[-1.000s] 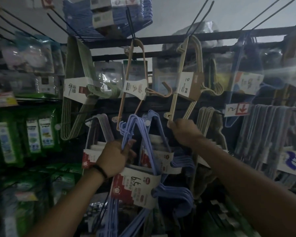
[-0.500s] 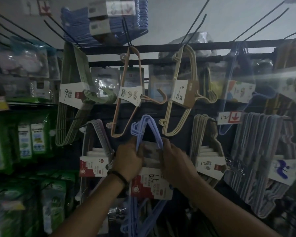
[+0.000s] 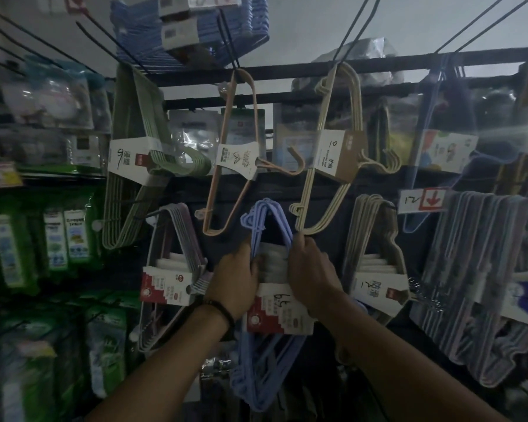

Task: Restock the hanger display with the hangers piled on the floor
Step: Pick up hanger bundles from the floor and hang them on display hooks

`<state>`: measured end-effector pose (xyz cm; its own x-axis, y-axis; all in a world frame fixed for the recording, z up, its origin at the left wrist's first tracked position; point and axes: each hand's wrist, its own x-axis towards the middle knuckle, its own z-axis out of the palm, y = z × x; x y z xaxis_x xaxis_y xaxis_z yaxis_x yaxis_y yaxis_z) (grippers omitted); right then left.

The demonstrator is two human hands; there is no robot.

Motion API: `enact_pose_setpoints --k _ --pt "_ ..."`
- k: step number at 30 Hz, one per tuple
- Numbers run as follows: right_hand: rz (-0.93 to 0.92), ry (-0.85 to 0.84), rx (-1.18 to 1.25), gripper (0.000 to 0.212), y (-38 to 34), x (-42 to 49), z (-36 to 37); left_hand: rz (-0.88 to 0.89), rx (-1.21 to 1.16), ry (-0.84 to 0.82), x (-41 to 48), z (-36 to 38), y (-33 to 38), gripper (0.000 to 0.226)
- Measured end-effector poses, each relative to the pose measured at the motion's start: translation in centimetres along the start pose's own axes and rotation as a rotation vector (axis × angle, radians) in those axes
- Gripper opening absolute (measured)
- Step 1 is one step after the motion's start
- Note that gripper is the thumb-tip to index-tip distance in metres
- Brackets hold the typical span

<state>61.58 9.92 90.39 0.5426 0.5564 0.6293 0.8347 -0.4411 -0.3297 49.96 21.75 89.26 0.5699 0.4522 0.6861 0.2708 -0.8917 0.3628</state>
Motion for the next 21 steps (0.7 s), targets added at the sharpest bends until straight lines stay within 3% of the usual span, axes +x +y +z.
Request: enact_pose_setpoints --k 4,8,15,16,19,21 --pt "-0.037 0.003 -0.005 0.033 0.1 1.3 0.0 -0.055 0.113 -0.021 1.8 0.8 -0.7 0.036" --pt "-0.041 0.004 -0.036 0.041 1.8 0.9 1.4 -0.013 0.132 0.014 0.8 3.2 -1.6 0.054" --pt "-0.119 -0.228 0.216 0.042 5.3 1.2 1.6 -0.067 0.092 -0.030 -1.3 2.9 -2.7 0.055" --pt "-0.146 -0.144 0.282 0.040 5.8 0.5 1.3 -0.082 0.112 -0.029 -2.2 2.3 -2.7 0.055" --pt "-0.054 0.354 0.515 0.026 6.9 -4.1 1.8 -0.142 0.076 0.064 -6.7 1.3 -3.2 0.050" --pt "0.022 0.498 0.612 0.011 6.0 -8.7 3.5 -0.214 0.083 0.072 -11.1 1.2 -4.1 0.040"
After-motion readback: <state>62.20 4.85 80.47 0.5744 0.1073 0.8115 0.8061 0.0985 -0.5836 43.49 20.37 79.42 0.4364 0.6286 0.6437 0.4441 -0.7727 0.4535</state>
